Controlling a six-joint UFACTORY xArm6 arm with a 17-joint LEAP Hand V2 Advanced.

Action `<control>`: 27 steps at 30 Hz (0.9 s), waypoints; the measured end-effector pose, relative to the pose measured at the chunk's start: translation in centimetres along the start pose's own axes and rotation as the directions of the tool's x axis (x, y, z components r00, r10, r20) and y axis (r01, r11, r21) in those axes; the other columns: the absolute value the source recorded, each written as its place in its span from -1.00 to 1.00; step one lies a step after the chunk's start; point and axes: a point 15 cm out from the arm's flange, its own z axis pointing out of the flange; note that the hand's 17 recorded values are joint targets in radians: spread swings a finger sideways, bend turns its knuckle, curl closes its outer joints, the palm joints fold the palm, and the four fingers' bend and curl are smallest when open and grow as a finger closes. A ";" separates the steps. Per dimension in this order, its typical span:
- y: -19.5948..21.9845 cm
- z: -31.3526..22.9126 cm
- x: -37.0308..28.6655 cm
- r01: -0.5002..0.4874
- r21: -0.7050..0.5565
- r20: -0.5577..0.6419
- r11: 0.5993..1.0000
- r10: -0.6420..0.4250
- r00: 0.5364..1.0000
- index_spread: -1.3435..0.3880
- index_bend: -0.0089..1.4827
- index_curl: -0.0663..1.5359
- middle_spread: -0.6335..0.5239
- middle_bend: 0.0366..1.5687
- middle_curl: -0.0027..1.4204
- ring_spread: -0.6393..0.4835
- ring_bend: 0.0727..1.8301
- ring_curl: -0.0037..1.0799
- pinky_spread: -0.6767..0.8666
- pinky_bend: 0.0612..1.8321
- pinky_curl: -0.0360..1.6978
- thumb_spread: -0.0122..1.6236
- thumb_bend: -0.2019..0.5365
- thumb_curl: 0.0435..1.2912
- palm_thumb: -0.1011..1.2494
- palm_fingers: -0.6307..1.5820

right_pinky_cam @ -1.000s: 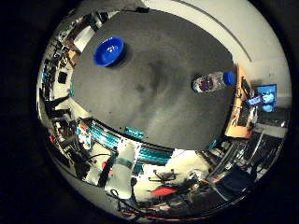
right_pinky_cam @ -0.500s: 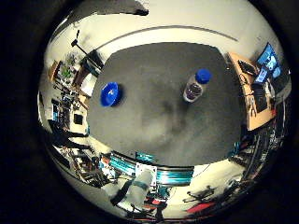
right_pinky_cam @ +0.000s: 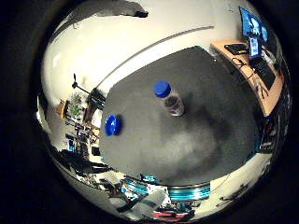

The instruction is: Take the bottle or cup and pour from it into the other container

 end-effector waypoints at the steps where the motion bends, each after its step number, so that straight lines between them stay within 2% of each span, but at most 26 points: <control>1: 0.1 -0.2 0.8 -0.012 0.010 0.005 1.000 0.012 1.000 0.19 -0.75 -0.52 0.01 -0.65 -0.48 0.30 -0.51 -0.65 0.50 -0.13 -0.97 0.34 -0.51 -0.40 0.14 -0.10; 4: 0.5 -1.1 3.6 -0.061 0.043 0.019 0.997 0.061 0.998 0.19 -0.75 -0.52 0.00 -0.65 -0.49 0.29 -0.50 -0.66 0.50 -0.13 -0.97 0.34 -0.51 -0.41 0.14 -0.11; 12: 0.9 -1.9 8.8 -0.119 0.101 0.071 0.988 0.113 0.991 0.20 -0.75 -0.51 0.00 -0.64 -0.49 0.27 -0.49 -0.66 0.50 -0.11 -0.97 0.34 -0.51 -0.41 0.14 -0.13; 27: 3.9 0.2 15.4 -0.198 0.085 0.143 0.976 0.185 0.972 0.21 -0.75 -0.50 0.00 -0.65 -0.48 0.27 -0.50 -0.68 0.49 -0.14 -0.97 0.34 -0.51 -0.40 0.18 -0.14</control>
